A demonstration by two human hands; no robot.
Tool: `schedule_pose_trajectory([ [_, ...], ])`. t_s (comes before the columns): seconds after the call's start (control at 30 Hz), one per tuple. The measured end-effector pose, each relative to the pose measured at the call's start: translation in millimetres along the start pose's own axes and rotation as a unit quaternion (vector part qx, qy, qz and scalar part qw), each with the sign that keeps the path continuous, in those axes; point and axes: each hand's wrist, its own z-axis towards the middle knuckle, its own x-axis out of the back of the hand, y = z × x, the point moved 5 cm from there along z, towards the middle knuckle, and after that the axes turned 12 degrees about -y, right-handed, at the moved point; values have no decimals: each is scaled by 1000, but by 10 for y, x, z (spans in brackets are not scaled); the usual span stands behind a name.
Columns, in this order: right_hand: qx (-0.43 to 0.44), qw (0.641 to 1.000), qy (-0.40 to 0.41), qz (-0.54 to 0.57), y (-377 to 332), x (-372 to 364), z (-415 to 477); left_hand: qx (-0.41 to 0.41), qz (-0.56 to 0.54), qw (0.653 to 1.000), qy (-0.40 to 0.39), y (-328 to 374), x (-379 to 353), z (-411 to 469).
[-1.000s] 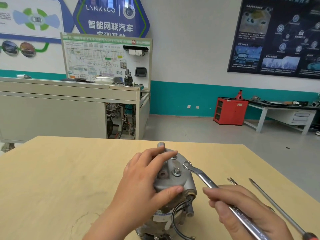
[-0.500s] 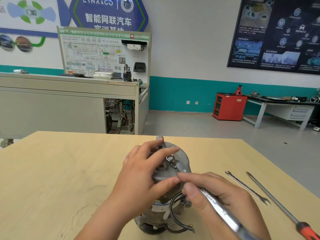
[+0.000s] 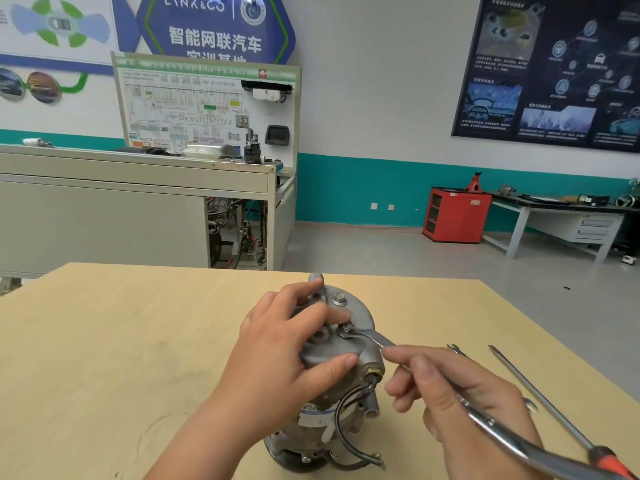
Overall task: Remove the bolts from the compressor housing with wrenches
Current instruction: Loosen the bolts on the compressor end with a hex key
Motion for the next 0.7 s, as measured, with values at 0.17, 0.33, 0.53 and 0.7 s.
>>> schedule_pose_trajectory([
  [0.17, -27, 976, 138, 164, 475, 295, 491, 4, -5, 1000, -13, 19, 2, 1],
  [0.33, -165, 984, -43, 41, 689, 47, 1431, -7, -29, 1000, 0, 27, 20, -8],
  [0.53, -156, 941, -70, 292, 626, -48, 1526, -10, -24, 1000, 3, 40, 24, -24],
  [0.7, -99, 886, 90, 444, 550, 278, 989, 0, -22, 1000, 2, 10, 7, -28],
])
